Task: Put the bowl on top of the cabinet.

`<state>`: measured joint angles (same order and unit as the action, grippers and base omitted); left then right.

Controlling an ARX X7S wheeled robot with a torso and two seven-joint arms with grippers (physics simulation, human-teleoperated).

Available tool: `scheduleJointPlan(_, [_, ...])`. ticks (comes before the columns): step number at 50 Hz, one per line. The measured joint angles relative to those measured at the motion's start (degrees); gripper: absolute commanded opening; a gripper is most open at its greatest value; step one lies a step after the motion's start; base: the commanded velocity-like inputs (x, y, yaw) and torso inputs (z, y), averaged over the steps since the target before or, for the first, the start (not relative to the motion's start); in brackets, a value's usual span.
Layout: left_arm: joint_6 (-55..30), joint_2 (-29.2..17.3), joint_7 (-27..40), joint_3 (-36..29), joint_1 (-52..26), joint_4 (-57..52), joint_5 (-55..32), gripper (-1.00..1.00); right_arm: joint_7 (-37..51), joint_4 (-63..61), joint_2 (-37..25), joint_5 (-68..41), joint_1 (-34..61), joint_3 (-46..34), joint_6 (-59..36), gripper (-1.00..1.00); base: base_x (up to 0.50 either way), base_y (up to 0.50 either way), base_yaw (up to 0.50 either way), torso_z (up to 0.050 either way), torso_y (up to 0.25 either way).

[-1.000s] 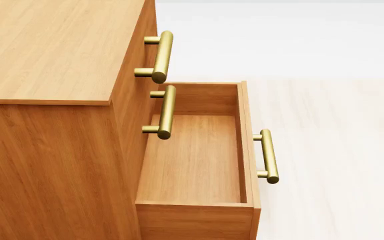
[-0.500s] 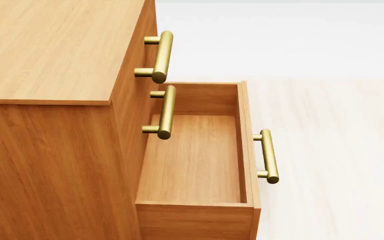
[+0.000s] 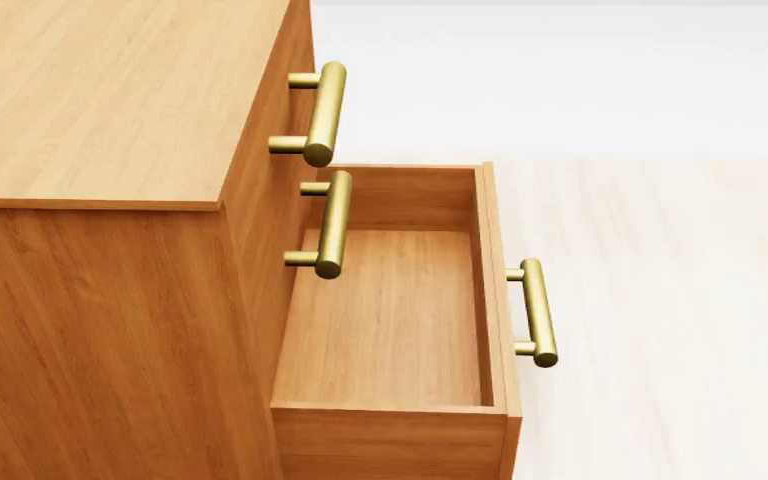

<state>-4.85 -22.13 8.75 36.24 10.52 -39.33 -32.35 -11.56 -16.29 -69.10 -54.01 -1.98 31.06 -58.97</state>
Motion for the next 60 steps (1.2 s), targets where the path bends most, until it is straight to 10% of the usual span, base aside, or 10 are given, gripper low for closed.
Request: scheduleJointPlan(60, [0.99,0.08,0.24,-0.61,0.39,0.77,0.33,1.0,1.65,14.63,7.39,2.03,13.49,-25.78,2.11,1.0,0.0,0.0,0.0,0.0,0.0])
